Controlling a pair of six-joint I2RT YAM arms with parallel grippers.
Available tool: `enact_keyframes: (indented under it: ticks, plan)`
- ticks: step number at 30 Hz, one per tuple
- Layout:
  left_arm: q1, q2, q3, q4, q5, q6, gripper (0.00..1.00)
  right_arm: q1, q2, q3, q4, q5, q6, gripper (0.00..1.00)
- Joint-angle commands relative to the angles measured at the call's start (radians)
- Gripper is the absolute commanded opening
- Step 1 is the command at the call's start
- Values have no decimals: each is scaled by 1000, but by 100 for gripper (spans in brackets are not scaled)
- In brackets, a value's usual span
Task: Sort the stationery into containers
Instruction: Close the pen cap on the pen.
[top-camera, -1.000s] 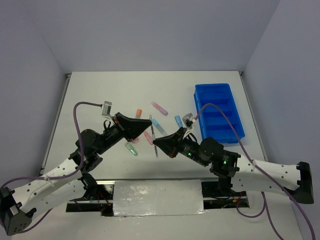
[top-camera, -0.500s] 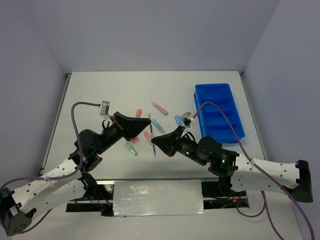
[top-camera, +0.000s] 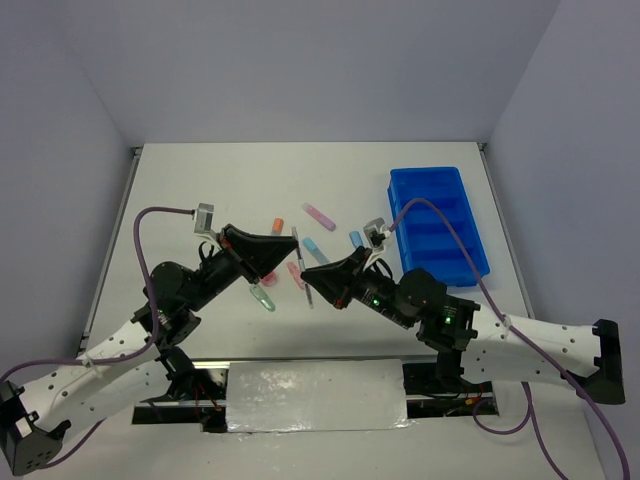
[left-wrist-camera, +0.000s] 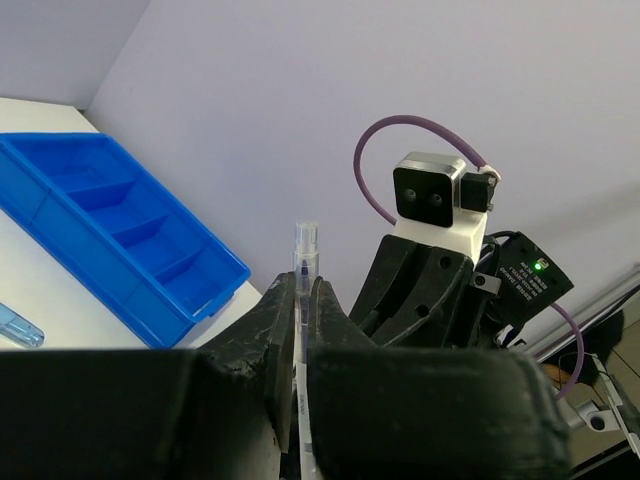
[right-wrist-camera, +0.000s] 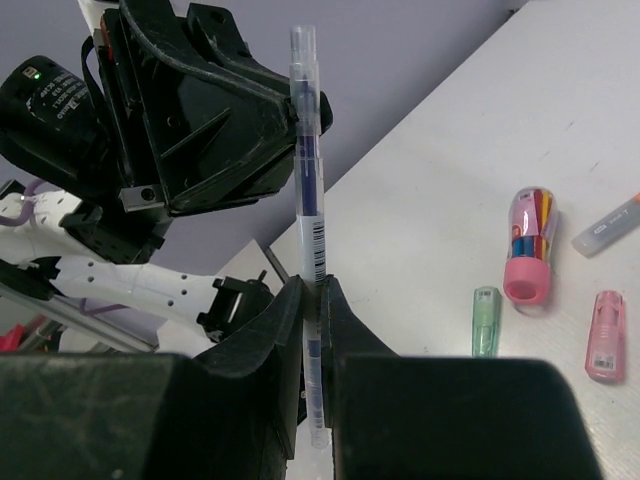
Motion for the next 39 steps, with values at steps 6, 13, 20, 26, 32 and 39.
enact_keyframes:
  ticks: [6, 13, 20, 26, 32, 39]
  plan:
    - [-3, 5, 2, 43, 36, -1, 0, 3, 7, 48, 177, 53, -52, 0]
    - [-3, 7, -3, 75, 55, -30, 0, 3, 78, 49, 294, 59, -94, 0]
    - [-3, -22, 26, -27, 61, 40, 0, 3, 66, 40, 317, 68, -178, 0]
    - [-3, -44, 74, -118, 65, 149, 34, 3, 55, 31, 297, -7, -227, 0]
    - [-3, -25, 127, -127, 89, 191, 34, 3, 72, 48, 270, -45, -200, 0]
    - [-3, -36, 149, -133, 128, 227, 10, 9, 84, 55, 262, -99, -190, 0]
